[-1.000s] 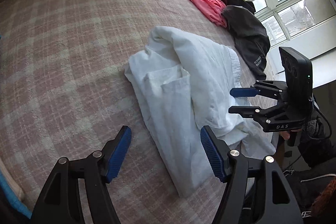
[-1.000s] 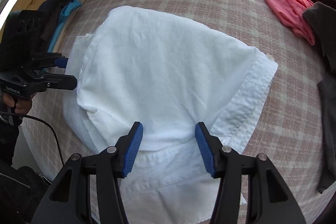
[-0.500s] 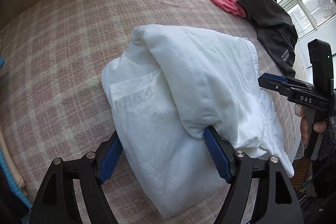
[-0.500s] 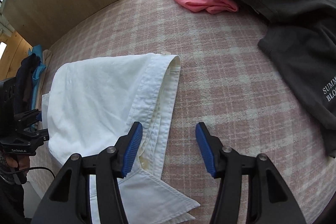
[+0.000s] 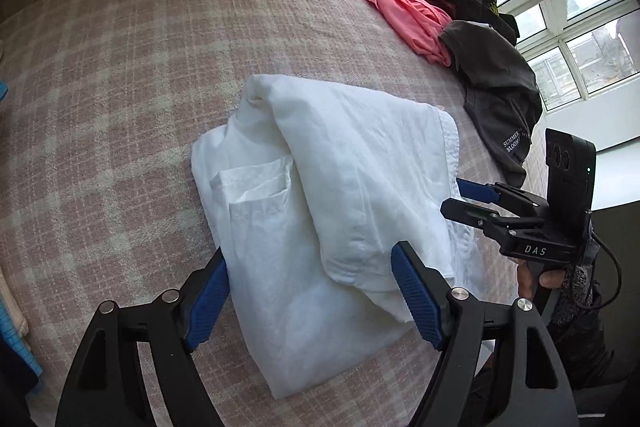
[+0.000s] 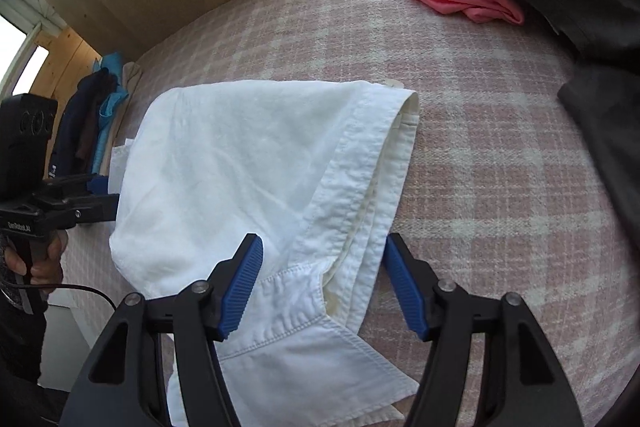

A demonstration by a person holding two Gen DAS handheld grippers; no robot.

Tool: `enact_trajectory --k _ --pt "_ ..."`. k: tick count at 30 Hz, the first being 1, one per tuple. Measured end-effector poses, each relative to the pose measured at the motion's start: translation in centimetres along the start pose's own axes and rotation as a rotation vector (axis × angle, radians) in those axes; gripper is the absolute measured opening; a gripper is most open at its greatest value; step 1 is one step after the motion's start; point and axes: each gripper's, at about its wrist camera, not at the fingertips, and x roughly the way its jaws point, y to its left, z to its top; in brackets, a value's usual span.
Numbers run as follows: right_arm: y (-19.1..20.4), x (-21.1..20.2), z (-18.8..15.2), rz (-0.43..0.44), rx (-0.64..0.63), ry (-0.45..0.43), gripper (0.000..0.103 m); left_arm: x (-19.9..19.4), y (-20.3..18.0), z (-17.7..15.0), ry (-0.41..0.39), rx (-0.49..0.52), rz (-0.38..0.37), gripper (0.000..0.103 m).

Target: Fold clothes

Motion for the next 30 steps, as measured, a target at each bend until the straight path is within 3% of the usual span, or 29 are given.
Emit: enact_trajectory --k 4,8,9,11,15,17,19,24,30 --pt "2.6 0.8 -0.4 -0.147 -0.140 0.017 0.063 0.3 -0.7 0.6 0.021 -0.005 -0.058 0.076" --pt "2.4 0.5 0.0 -0.168 -0.090 0.049 0.061 -0.7 0.4 0.5 0.007 -0.058 -0.130 0.078" --pt "2.3 -0.3 0.2 -0.184 -0.058 0.034 0.061 -0.7 0.7 0.6 0.009 -0.075 -0.128 0.078" --pt "3.1 -2.9 0.5 -0.238 -0.058 -0.083 0.061 -0.1 0.9 0.8 0.017 -0.086 -0.104 0.078" --pt "6.4 -4.1 2.1 -0.054 -0.120 -0.208 0.059 0.0 1.4 0.5 0.026 -0.090 -0.107 0.078" --pt "8.3 -1.2 2.9 -0.025 -0.153 -0.152 0.033 -0.1 1.7 0.3 0.024 -0.103 -0.121 0.078" --pt "9.6 1.8 2.7 0.015 -0.172 -0.068 0.018 -0.2 1.8 0.1 0.019 -0.110 -0.123 0.078" --pt "10.5 2.7 1.3 0.017 -0.220 -0.050 0.020 0.2 1.6 0.0 0.023 -0.114 -0.112 0.078" --pt "10.2 1.5 0.8 0.031 -0.227 -0.031 0.020 2.2 -0.1 0.2 0.009 -0.052 0.025 0.080"
